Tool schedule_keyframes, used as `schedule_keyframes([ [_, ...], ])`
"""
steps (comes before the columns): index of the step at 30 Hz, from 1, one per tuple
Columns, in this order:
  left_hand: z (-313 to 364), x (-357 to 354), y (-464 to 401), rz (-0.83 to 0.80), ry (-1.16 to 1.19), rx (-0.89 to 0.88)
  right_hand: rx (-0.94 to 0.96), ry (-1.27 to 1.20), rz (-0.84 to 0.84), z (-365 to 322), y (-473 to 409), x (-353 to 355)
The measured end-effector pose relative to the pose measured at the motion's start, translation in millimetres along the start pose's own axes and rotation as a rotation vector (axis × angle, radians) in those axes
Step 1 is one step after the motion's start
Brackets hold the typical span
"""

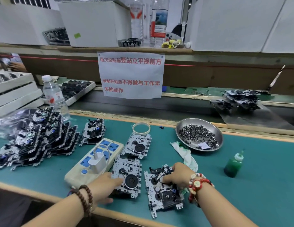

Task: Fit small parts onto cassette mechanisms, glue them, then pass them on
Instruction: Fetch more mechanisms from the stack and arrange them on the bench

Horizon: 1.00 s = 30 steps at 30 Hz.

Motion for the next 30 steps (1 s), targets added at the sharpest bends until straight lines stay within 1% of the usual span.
schedule_keyframes([
  [2, 2, 2, -1, 0.087, -0.238, -0.074, 0.006, -0.013, -0.001, 1, 0, 3],
  [4, 4, 4, -3, 0.119, -0.416, -0.115, 0.017, -0.038, -0.009, 3, -1, 5],
  [7, 7, 5, -5, 0.119, -0.562, -0.146, 0.039, -0.114, -0.012, 4, 2, 8],
  [9, 9, 7, -8, 0.107, -0.601, -0.149, 0.074, -0.156, 0.032, 2, 6, 14],
  [11, 9, 10, -10, 0.132, -0.622, -0.163, 0.137, -0.245, 0.12, -4, 7, 20],
  [13, 8, 12, -11, 0.16, -0.618, -0.183, 0.243, -0.351, 0.273, -9, 9, 25],
  [15, 7, 12, -11, 0.154, -0.57, -0.2, 0.377, -0.363, 0.473, -12, 12, 30],
  [17, 8, 13, -11, 0.156, -0.539, -0.218, 0.514, -0.336, 0.577, -12, 15, 25],
  [20, 10, 14, -13, 0.188, -0.564, -0.234, 0.682, -0.182, 0.619, -7, 15, 2],
  [21, 11, 14, -14, 0.19, -0.568, -0.238, 0.755, -0.121, 0.658, -6, 16, -5],
  [23, 13, 15, -14, 0.178, -0.574, -0.246, 0.931, 0.076, 0.725, 5, 15, -11],
  [24, 14, 16, -13, 0.173, -0.576, -0.247, 0.99, 0.187, 0.729, 12, 14, -11],
  [27, 17, 16, -12, 0.188, -0.59, -0.256, 1.017, 0.418, 0.589, 28, 19, -11],
  [29, 18, 14, -14, 0.199, -0.602, -0.257, 1.023, 0.613, 0.566, 28, 31, -10],
  [30, 18, 13, -14, 0.21, -0.61, -0.255, 1.009, 0.671, 0.568, 28, 39, -9],
])
Point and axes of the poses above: each hand's wrist, its own y-axis away from the middle knuckle, its own x-axis out of the back of the hand, z = x × y, the point moved 1 cm from there along -y, towards the middle knuckle, and after that the axes turned 12 degrees about x, right-handed, at the moved point
